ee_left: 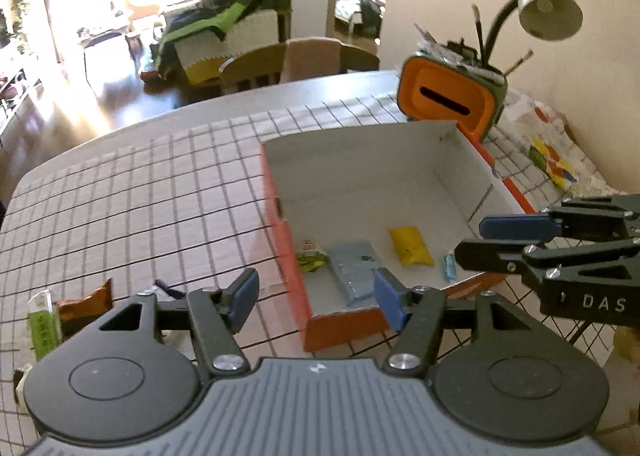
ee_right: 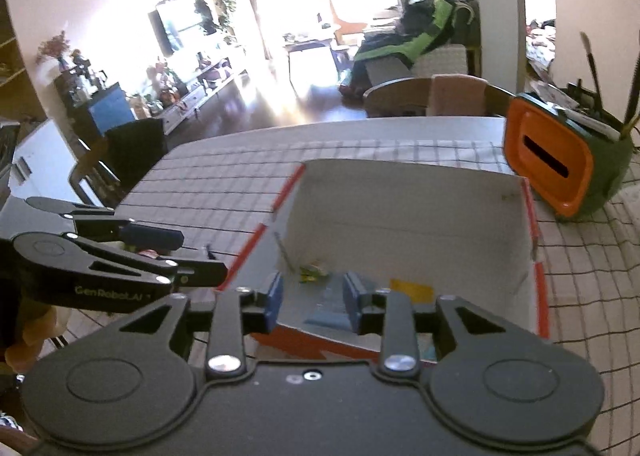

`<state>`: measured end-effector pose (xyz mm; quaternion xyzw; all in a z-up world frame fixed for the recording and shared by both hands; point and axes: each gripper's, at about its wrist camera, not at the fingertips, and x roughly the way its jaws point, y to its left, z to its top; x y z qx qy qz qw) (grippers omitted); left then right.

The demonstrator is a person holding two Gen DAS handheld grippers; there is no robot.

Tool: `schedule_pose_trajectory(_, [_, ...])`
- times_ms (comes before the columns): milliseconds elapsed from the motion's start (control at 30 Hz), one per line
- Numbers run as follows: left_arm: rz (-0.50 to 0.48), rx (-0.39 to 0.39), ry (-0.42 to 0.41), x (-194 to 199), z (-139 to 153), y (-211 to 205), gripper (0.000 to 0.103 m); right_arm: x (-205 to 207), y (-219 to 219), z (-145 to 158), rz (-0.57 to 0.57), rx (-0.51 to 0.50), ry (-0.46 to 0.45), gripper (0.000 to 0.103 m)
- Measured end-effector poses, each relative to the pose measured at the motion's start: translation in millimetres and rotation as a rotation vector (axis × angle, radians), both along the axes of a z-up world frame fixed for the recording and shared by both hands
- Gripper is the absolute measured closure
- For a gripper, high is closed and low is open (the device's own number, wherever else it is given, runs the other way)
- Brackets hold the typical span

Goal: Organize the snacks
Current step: 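Move both tools back toward the remaining snack packets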

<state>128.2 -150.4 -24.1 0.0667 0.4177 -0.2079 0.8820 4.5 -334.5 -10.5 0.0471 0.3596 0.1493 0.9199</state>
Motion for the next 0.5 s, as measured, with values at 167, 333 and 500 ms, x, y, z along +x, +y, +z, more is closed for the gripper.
schedule_pose_trajectory(167, [0.029,-0.015,-0.03,-14,9,27,0.037,-2,22,2,0.026,0.009,-0.018,0.044])
schedule_pose_trajectory(333, [0.058,-0.023,-0.063,-24,13,61,0.03,-2,46,3,0.047,-0.01,-0.036,0.026])
schedule_pose_trajectory(500, [0.1,-0.031,-0.069,-30,10,100,0.023,-2,73,3,0.076,-0.015,-0.043,0.016])
